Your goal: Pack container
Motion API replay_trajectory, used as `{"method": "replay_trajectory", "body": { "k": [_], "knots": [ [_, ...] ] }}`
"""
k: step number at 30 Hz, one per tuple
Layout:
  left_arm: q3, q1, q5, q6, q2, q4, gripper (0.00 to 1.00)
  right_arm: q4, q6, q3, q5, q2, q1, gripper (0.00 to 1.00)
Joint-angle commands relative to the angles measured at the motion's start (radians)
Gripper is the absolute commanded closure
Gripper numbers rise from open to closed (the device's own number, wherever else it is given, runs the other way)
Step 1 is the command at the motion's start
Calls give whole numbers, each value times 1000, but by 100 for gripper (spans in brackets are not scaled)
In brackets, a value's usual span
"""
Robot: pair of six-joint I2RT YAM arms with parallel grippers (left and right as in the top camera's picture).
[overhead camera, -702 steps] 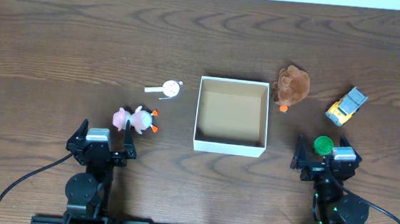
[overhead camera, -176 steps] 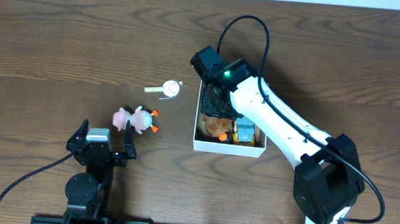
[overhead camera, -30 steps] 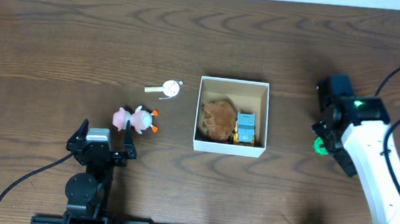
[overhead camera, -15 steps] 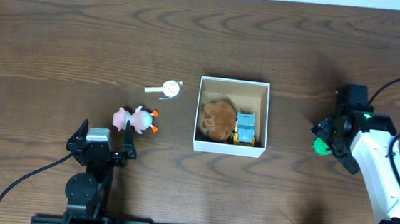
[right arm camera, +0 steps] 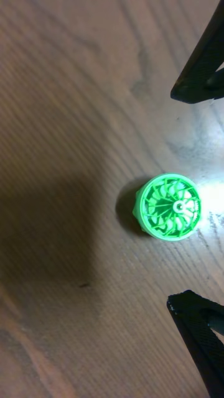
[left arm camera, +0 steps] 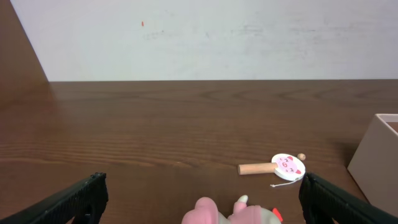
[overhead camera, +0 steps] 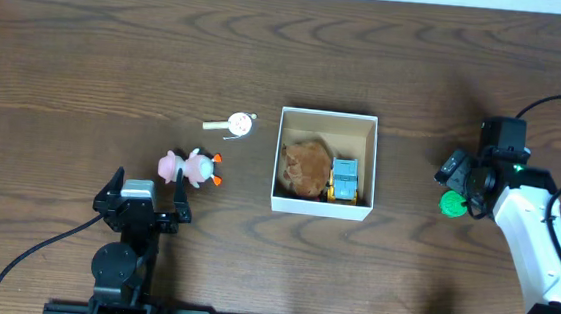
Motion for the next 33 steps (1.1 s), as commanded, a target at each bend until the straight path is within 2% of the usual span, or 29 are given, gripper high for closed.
{"method": "replay_trajectory", "body": {
  "k": [1,6,17,28,30,33],
  "knots": [
    [-34,5,4,6,-1,-15,2,44,-53,-48,-9,5,-6,1],
    [-34,5,4,6,-1,-15,2,109,-136,-117,-15,5,-6,1],
    [-34,5,4,6,-1,-15,2,199,-136,-205,-46,33,-6,1],
    [-34,5,4,6,-1,-15,2,317,-147,-214,-90,174,-6,1],
    [-34,5,4,6,-1,-15,2,319,-147,-214,-89,187,-6,4],
    [-34,5,4,6,-1,-15,2,320,-147,-213,-89,188,-6,15]
  ]
}}
